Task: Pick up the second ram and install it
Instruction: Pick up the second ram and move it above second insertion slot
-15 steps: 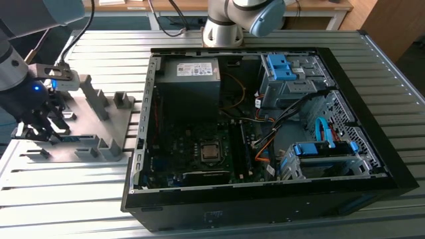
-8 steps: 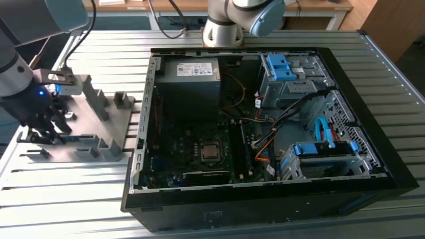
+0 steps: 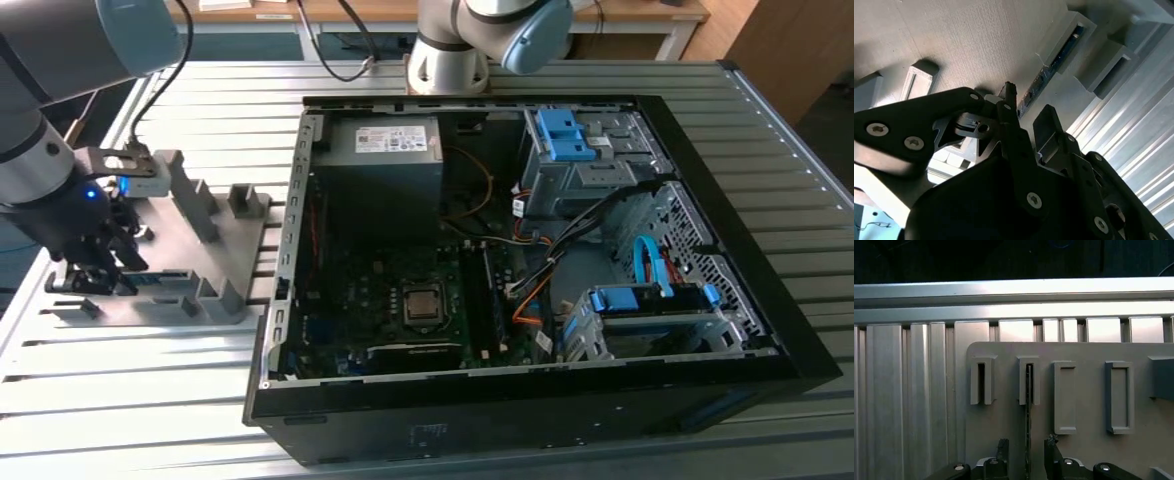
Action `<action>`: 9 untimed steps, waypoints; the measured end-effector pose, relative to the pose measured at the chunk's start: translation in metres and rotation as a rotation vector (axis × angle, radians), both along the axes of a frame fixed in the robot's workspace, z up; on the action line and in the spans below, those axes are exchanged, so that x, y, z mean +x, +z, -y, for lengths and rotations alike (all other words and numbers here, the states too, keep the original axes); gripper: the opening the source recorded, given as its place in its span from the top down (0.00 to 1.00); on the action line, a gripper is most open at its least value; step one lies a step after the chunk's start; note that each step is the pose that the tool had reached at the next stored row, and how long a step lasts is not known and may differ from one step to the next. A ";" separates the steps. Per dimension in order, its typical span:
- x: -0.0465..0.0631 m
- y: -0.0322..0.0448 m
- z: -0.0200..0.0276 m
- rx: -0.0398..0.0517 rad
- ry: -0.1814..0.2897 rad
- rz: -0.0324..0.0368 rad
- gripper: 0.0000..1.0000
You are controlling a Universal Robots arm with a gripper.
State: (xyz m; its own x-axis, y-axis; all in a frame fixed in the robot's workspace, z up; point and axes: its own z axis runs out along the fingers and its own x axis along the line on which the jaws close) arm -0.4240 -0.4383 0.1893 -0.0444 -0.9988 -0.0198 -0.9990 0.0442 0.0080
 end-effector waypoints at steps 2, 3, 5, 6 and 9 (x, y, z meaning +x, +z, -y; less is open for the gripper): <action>0.000 0.0000 0.0000 0.0000 0.000 -0.0001 0.59; 0.000 0.0000 0.0000 0.0000 0.000 -0.0001 0.59; 0.000 0.0000 0.0000 0.0001 0.000 -0.0001 0.60; 0.000 -0.0001 0.0000 0.0001 0.000 0.0000 0.60; 0.000 -0.0002 0.0000 0.0002 0.000 0.0000 0.73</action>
State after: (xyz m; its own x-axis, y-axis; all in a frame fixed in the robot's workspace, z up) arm -0.4240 -0.4382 0.1891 -0.0445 -0.9988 -0.0200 -0.9990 0.0443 0.0080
